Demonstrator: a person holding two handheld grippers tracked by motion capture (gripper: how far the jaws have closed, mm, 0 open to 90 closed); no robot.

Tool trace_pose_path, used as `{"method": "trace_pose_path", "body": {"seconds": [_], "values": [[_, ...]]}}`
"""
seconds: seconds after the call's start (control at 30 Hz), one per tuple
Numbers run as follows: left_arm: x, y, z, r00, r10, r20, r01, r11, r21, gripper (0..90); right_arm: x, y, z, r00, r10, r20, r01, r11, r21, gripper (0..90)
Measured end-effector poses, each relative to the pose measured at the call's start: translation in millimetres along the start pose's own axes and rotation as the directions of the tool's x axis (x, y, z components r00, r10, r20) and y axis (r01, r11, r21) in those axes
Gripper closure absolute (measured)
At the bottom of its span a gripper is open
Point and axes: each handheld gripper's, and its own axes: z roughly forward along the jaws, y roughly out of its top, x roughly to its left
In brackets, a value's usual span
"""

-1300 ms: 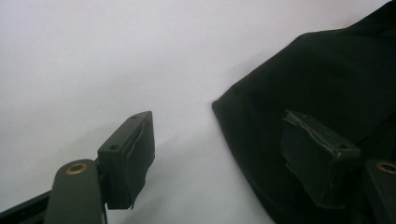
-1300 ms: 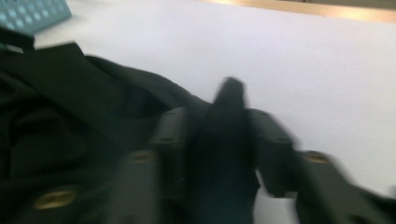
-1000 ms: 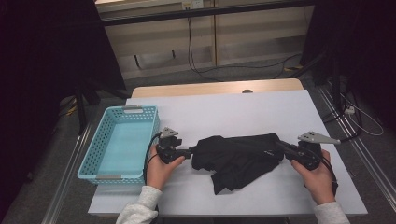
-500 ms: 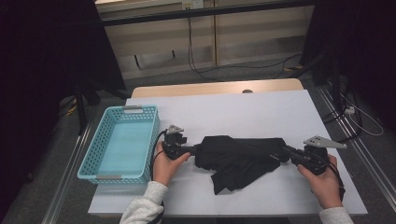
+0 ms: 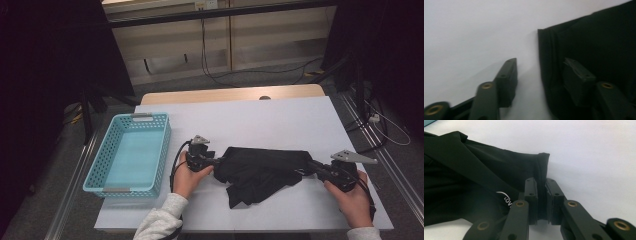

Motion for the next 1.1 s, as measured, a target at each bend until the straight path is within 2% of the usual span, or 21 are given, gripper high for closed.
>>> {"method": "trace_pose_path", "body": {"seconds": [0.07, 0.17, 0.23, 0.3, 0.43, 0.57, 0.67, 0.8, 0.93, 1.07, 1.1], "values": [[-1.9, 0.7, 0.4, 0.9999, 0.009, 0.009, -0.009, 0.9999, 0.014, 59.3, -0.1, -0.5, -0.3, 1.0000, 0.003, 0.000, -0.003, 1.000, -0.002, 81.2], [-3.6, 0.2, 2.5, 0.9992, 0.003, 0.040, -0.004, 0.9998, 0.021, 78.3, -0.2, -1.1, -0.6, 1.0000, 0.008, -0.003, -0.009, 1.000, -0.005, 81.3], [-5.0, 1.3, 2.0, 0.9990, 0.013, 0.044, -0.014, 0.9996, 0.023, 83.8, 0.1, -1.4, -0.7, 0.9999, 0.010, -0.004, -0.010, 1.000, -0.005, 81.2], [-5.4, 2.7, -1.6, 0.9993, 0.019, 0.031, -0.019, 0.9998, 0.008, 85.8, 0.2, -1.3, -1.1, 0.9999, 0.014, -0.005, -0.014, 1.000, -0.007, 81.0], [-0.8, 8.3, -19.6, 0.9996, 0.010, 0.025, -0.008, 0.9979, -0.064, 86.7, -1.3, -0.1, -2.4, 0.9995, 0.028, -0.014, -0.028, 0.999, -0.026, 80.6], [6.2, 11.6, -41.1, 0.9999, 0.005, 0.014, -0.003, 0.9899, -0.142, 86.8, 0.7, 4.4, -5.0, 0.9972, 0.057, -0.047, -0.061, 0.996, -0.070, 79.6], [11.7, 11.2, -51.9, 0.9997, -0.021, 0.014, 0.023, 0.9829, -0.183, 86.9, 3.0, 8.2, -3.9, 0.9965, 0.060, -0.059, -0.065, 0.994, -0.092, 78.9], [15.5, 10.1, -62.5, 0.9989, -0.043, 0.020, 0.046, 0.9766, -0.210, 87.0, 6.8, 11.9, -1.8, 0.9964, 0.048, -0.069, -0.055, 0.992, -0.109, 80.0], [17.0, 8.3, -73.5, 0.9983, -0.056, 0.018, 0.058, 0.9704, -0.234, 87.0, 9.5, 18.7, -6.9, 0.9921, 0.060, -0.110, -0.077, 0.986, -0.151, 81.2], [16.1, 1.9, -80.4, 0.9971, -0.072, 0.027, 0.076, 0.9695, -0.233, 87.0, 11.3, 19.1, -9.3, 0.9903, 0.067, -0.122, -0.085, 0.985, -0.148, 83.4], [15.5, 0.1, -82.1, 0.9971, -0.070, 0.028, 0.075, 0.9716, -0.224, 87.1, 11.2, 18.1, -9.7, 0.9891, 0.071, -0.129, -0.090, 0.985, -0.147, 84.3]]}}
